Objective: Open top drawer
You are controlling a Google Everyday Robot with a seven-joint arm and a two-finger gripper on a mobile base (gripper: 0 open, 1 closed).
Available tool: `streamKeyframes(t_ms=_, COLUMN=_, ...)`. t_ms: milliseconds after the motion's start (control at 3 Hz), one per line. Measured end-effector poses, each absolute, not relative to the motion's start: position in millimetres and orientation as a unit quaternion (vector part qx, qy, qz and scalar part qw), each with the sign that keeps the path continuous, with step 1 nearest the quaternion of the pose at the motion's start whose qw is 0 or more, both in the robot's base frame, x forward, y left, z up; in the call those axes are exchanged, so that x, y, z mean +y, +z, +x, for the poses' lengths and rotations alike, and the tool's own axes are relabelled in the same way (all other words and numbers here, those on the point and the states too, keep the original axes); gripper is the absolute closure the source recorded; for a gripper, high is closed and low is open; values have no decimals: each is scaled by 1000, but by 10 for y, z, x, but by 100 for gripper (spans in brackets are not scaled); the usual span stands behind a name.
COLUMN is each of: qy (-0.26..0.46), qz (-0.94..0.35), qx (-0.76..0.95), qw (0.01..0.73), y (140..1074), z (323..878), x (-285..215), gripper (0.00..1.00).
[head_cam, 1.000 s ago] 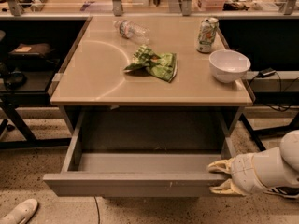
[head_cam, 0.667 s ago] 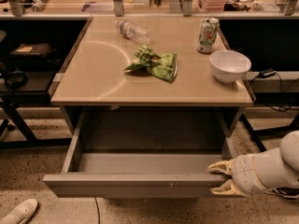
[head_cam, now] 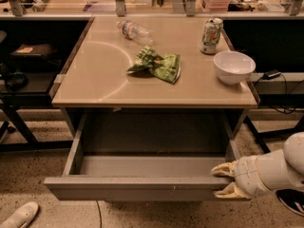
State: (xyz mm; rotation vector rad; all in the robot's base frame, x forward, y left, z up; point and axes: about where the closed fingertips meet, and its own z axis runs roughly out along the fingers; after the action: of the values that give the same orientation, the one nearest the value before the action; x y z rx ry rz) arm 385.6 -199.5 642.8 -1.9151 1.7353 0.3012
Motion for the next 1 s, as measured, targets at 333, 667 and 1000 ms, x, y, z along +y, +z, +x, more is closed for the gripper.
streamKeyframes(t_ms=333, qy=145, qz=-714, qx=633, qw=263, y=6329, z=3743, x=-1877, gripper=15)
streamKeyframes(t_ms=667, qy=149, qz=-715, qx=631, qw=263, y=6337, z=3719, x=-1859, gripper=17)
streamKeyframes(t_ms=1000, qy=144, qz=-720, qx=629, qw=257, y=6436, z=3215, x=-1970, gripper=42)
